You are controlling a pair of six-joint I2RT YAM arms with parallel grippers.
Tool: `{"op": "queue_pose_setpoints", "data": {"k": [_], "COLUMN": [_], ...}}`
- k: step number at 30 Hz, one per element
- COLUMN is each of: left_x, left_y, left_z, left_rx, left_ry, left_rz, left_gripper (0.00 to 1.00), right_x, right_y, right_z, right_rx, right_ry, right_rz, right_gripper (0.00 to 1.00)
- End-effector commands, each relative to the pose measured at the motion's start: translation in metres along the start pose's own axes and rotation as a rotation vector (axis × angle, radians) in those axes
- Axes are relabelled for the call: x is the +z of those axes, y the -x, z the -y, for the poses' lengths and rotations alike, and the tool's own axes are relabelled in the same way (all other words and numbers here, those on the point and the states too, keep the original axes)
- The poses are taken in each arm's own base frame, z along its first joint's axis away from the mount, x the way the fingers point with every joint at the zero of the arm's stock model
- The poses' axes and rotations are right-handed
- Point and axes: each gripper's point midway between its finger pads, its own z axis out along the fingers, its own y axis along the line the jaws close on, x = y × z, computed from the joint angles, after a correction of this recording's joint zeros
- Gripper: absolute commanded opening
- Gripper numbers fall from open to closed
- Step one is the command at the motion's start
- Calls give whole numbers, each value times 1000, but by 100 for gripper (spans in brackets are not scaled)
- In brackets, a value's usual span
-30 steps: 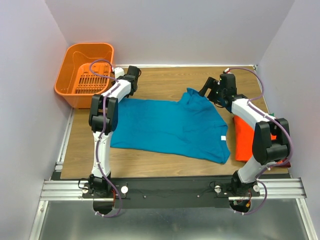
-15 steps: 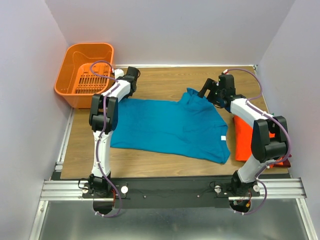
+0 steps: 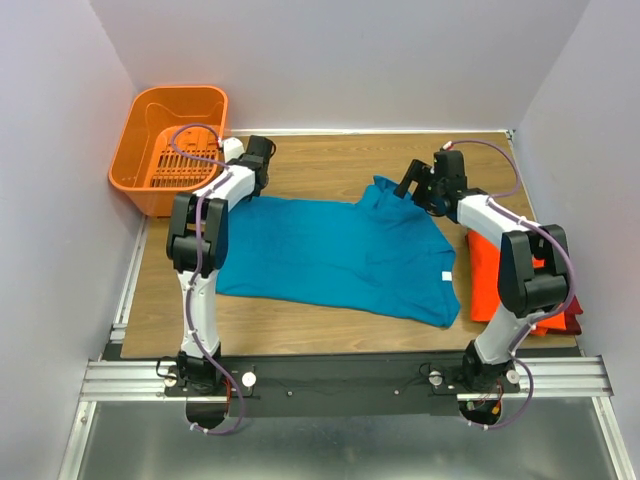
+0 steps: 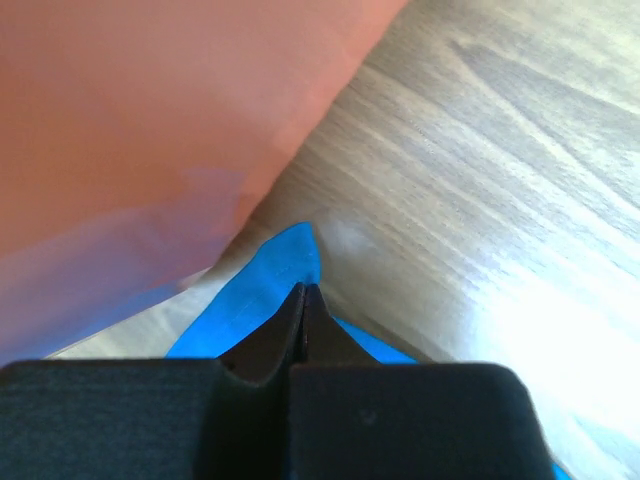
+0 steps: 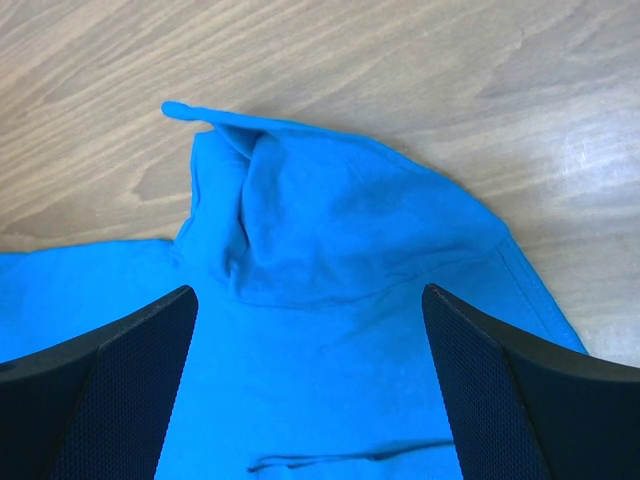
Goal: Fold and stack the t-shirts
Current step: Fold the tshirt
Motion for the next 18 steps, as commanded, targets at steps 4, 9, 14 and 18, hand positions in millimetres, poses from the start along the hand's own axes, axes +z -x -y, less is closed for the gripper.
{"op": "queue_pose_setpoints", "data": {"k": [4, 9, 14, 18], "left_x": [-27, -29, -29, -29], "left_y": [31, 23, 16, 16], "left_z": [2, 0, 0, 2], "left_rx": [-102, -117, -119, -119], "left_ry": [-84, -101, -112, -118], "left_rz": [83, 73, 64, 60], "left_gripper": [0, 0, 0, 0], "right_x": [21, 43, 51, 53], "right_y": [24, 30, 37, 48], "right_z": [-7, -6, -13, -23], "right_rx": [-13, -43, -102, -152], "right_ry": [-1, -17, 13, 41], "right_rz": [40, 39, 41, 59], "right_gripper": [99, 98, 89, 86]}}
